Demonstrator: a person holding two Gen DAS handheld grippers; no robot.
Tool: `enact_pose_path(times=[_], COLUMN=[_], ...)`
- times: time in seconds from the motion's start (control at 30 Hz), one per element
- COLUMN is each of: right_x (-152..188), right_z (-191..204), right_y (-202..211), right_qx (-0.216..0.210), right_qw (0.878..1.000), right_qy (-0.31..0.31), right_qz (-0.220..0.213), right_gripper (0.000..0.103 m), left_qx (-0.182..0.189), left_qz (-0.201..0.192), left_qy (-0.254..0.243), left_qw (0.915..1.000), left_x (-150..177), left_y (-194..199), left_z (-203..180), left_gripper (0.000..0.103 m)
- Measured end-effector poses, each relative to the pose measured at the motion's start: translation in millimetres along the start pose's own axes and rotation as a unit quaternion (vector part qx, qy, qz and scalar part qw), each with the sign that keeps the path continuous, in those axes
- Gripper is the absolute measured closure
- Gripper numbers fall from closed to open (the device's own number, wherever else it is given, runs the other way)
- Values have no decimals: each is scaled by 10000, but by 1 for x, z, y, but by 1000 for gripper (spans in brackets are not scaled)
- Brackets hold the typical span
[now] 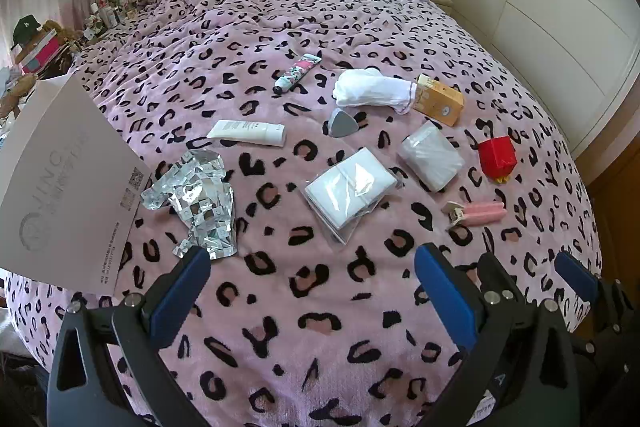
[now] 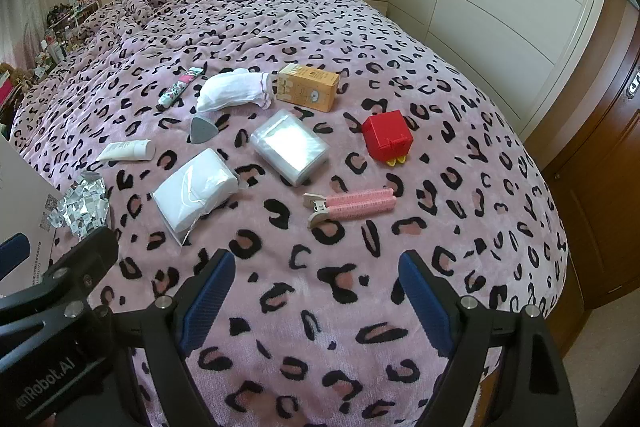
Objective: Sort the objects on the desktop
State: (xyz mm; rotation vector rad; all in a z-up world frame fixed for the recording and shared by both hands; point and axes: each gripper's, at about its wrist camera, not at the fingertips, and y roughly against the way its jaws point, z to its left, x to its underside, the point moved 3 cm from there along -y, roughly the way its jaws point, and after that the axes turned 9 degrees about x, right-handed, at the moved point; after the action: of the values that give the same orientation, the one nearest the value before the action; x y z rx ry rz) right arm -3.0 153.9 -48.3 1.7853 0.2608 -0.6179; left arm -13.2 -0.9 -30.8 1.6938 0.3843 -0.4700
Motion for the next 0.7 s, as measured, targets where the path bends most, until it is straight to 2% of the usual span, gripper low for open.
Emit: enact_pose_path(times=[0.7], right_x=[-2], right_z=[0], right_y=[0], right_qx=[2], right_qw=[10000], right_qy=[4], right_qz=[-3], right_gripper=[17], left_qx=[-31], left_qz=[-7], left_qy=[13], left_qw=[10000], left_x=[0], left_y=[0], left_z=[1], left_gripper=[0])
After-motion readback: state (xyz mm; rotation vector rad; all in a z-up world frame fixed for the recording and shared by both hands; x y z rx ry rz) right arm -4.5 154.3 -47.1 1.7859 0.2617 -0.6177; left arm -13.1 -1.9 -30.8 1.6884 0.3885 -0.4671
